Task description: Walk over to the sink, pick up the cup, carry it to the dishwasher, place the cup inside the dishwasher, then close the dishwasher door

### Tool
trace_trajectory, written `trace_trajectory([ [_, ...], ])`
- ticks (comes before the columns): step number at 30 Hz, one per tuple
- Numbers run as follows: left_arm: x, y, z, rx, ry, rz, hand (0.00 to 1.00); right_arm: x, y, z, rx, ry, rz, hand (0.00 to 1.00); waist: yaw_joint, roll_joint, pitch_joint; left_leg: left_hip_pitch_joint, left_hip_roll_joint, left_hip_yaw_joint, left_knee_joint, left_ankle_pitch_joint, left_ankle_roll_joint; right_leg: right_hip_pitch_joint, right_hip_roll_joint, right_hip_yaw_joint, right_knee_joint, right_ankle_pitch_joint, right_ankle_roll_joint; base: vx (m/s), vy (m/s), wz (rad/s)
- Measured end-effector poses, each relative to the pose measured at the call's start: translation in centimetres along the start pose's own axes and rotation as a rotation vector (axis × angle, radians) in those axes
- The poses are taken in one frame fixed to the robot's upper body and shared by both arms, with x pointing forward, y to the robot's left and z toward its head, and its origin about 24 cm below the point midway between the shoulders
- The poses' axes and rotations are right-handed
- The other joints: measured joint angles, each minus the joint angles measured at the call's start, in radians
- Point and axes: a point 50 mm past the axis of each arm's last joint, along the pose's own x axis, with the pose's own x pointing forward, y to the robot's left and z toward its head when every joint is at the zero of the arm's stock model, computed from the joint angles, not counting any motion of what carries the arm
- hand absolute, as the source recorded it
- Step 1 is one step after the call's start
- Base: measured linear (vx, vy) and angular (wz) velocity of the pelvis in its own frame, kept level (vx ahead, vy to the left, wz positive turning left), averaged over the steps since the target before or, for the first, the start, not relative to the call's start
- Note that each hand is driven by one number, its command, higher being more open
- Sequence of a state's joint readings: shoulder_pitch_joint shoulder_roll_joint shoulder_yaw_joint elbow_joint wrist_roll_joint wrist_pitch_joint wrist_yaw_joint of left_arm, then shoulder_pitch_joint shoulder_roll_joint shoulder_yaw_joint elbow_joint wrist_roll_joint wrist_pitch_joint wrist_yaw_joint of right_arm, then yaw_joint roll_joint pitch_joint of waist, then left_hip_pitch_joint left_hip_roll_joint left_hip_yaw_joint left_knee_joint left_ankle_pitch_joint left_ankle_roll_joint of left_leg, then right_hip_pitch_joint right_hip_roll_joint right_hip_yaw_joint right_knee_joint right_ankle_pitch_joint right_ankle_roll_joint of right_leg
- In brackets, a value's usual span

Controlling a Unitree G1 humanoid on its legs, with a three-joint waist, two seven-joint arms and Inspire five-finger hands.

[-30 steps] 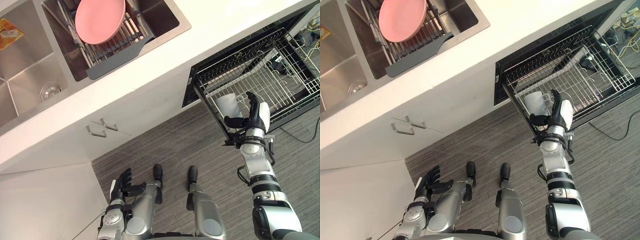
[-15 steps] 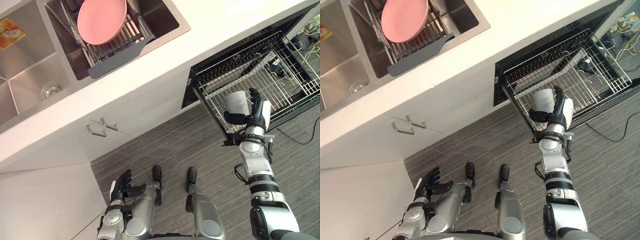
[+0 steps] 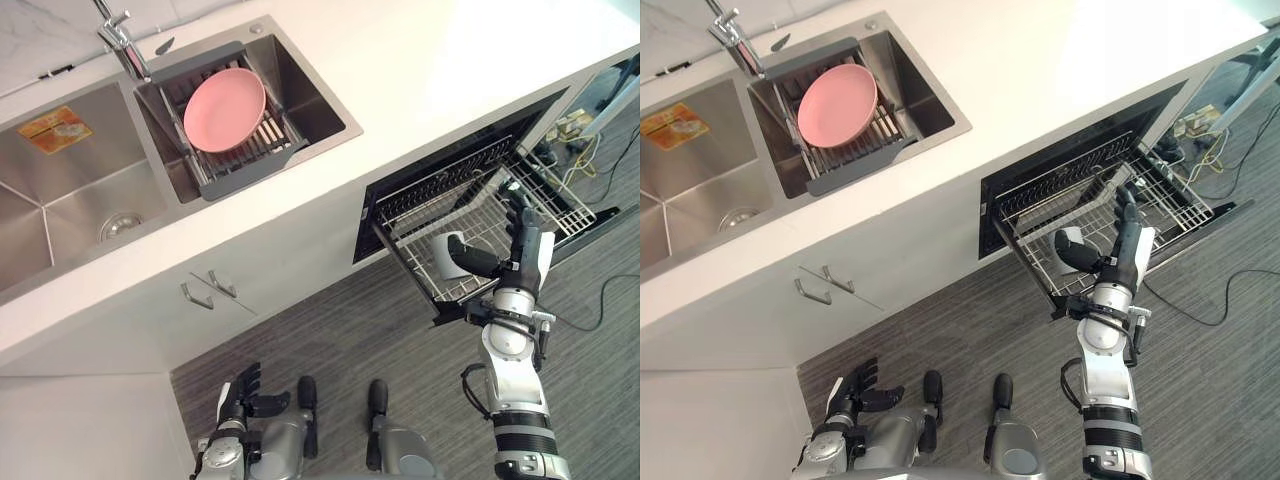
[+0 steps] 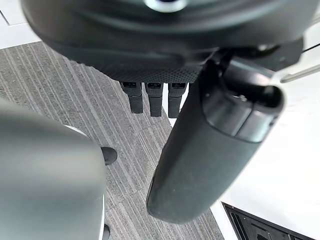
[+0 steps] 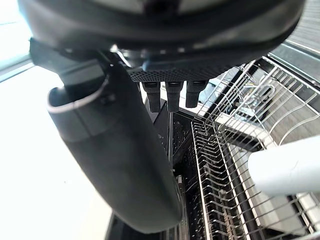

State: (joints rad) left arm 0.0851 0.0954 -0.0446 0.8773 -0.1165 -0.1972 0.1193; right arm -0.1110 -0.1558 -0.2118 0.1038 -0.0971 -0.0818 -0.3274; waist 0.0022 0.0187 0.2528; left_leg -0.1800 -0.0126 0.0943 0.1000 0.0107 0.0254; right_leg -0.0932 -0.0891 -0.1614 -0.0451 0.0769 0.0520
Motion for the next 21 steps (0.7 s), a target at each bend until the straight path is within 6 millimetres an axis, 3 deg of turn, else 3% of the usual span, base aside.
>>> trace_trajectory([
  [11,-0.7,0.4,-2.1,0.014,0.083,0.002,0.90,-4.6,0.4,-0.7,0.143,0.031,0.089,0.90,-0.005,-0.007,-0.077,0.106,-0.012,-0.022,-0.066,0.004,0.004,0.104,-0.001,-0.024,-0.039,-0.014,0.003,0.05,-0.001,0.05],
  [15,-0.8,0.5,-2.5,0.014,0.096,0.006,0.90,-5.7,0.9,0.3,0.173,-0.016,0.136,0.90,-0.003,-0.011,-0.094,0.119,-0.014,-0.040,-0.066,-0.001,-0.002,0.124,-0.004,-0.043,-0.037,-0.026,0.000,0.00,0.000,0.15],
  [21,-0.6,0.3,-2.1,0.030,0.080,-0.006,0.90,-5.9,1.0,2.8,0.206,-0.137,0.151,0.90,0.010,-0.012,-0.096,0.064,-0.013,-0.102,-0.010,-0.026,0.000,0.134,-0.011,-0.159,0.012,-0.069,-0.008,-0.02,-0.015,0.52],
])
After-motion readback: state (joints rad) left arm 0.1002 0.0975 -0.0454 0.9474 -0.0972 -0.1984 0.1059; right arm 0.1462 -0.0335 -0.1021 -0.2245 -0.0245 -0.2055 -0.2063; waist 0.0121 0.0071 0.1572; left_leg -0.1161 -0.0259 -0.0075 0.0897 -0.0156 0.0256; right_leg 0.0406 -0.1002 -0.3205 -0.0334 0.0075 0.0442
